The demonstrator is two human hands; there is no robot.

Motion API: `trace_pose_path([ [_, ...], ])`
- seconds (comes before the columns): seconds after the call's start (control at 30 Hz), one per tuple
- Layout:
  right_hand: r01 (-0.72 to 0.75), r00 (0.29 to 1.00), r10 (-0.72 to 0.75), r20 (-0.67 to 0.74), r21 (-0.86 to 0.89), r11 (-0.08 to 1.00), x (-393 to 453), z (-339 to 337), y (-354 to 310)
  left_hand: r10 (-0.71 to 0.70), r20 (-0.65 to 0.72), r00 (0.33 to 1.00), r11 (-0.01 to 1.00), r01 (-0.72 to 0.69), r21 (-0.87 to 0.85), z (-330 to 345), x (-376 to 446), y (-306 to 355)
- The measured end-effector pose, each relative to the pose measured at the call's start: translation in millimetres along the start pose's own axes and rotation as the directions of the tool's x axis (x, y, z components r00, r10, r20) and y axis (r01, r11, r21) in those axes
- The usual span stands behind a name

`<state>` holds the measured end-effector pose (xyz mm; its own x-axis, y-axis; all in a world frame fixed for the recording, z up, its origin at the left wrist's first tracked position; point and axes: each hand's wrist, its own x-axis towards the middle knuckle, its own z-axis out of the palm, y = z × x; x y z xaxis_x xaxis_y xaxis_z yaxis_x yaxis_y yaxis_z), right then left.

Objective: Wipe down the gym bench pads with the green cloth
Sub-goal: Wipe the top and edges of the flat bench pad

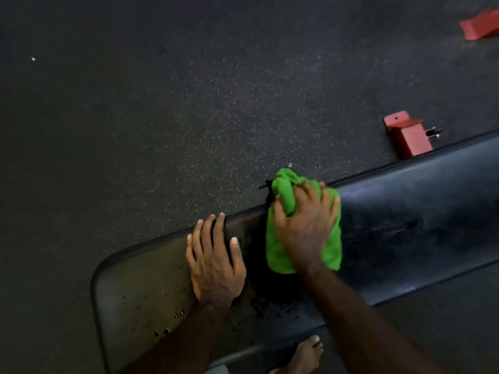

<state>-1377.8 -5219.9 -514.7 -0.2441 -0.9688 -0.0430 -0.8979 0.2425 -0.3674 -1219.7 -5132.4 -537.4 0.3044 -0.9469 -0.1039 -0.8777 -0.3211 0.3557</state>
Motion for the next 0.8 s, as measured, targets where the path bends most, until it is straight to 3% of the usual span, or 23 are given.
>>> trace_pose_path([
  [0.07, 0.177, 0.979, -0.180, 0.094, 0.038, 0.984, -27.8, 7.9, -17.8, 0.006, -0.014, 1.000, 1.000, -0.006, 0.004, -0.5, -0.1, 0.2],
  [0.17, 0.551, 0.799, -0.554, 0.233, 0.083, 0.830, -13.4, 5.1, 4.7, 0.010, -0.027, 1.000, 1.000, -0.010, 0.012, 0.1, -0.1, -0.6],
  [0.2, 0.572, 0.791, -0.565, 0.233, 0.045, 0.819, 0.4, 2.1, 15.1, 0.007, -0.025, 1.000, 1.000, -0.006, 0.009, 0.4, 0.2, 0.2],
  [0.23, 0.511, 0.840, -0.503, 0.202, 0.016, 0.860, 11.0, 1.2, 23.4, 0.004, -0.019, 1.000, 1.000, -0.003, 0.011, 0.4, -1.0, -1.1],
  [0.3, 0.211, 0.972, -0.211, 0.108, 0.010, 0.977, 15.2, -2.4, 26.1, 0.007, -0.007, 1.000, 1.000, -0.007, 0.008, 0.6, -0.9, -0.3],
  [0.37, 0.046, 0.998, -0.045, 0.041, -0.010, 0.999, -4.3, 3.3, 1.2, 0.004, -0.009, 1.000, 1.000, -0.004, -0.001, 0.9, -0.4, -0.9],
  [0.43, 0.204, 0.975, -0.202, 0.092, -0.012, 0.979, -30.8, 9.5, -18.7, 0.011, -0.013, 1.000, 1.000, -0.011, -0.002, 0.5, -0.7, -1.0],
  [0.5, 0.497, 0.845, -0.489, 0.219, 0.020, 0.868, -40.6, 10.3, -11.5, 0.017, -0.020, 1.000, 1.000, -0.017, 0.002, 0.7, -0.3, -1.0],
  [0.53, 0.594, 0.774, -0.579, 0.256, 0.020, 0.804, -33.3, 8.3, 0.2, 0.014, -0.019, 1.000, 1.000, -0.014, 0.001, 1.2, 0.1, -1.1],
  [0.57, 0.632, 0.750, -0.610, 0.254, -0.003, 0.775, -22.5, 7.7, 12.6, 0.007, -0.017, 1.000, 1.000, -0.007, -0.003, 1.2, 0.6, -0.6],
  [0.6, 0.589, 0.794, -0.570, 0.213, -0.035, 0.807, -11.7, 7.0, 22.4, 0.002, -0.014, 1.000, 1.000, -0.002, -0.004, 1.4, 0.6, -0.1],
  [0.67, 0.282, 0.956, -0.279, 0.094, -0.027, 0.959, -3.5, 3.6, 26.5, 0.005, -0.001, 1.000, 1.000, -0.005, -0.003, 1.1, -0.4, -0.7],
  [0.73, 0.013, 1.000, -0.013, 0.003, 0.029, 1.000, -17.6, 8.0, 4.2, 0.004, -0.003, 1.000, 1.000, -0.004, -0.004, 1.1, 0.1, -1.3],
  [0.77, -0.005, 1.000, 0.004, 0.006, 0.038, 0.999, -30.5, 11.3, -8.8, 0.002, -0.002, 1.000, 1.000, -0.002, 0.001, 0.9, 0.1, -1.9],
  [0.8, 0.073, 0.997, -0.074, 0.032, 0.047, 0.996, -44.3, 14.5, -17.8, 0.002, 0.000, 1.000, 1.000, -0.002, 0.007, 0.4, -0.8, -1.9],
])
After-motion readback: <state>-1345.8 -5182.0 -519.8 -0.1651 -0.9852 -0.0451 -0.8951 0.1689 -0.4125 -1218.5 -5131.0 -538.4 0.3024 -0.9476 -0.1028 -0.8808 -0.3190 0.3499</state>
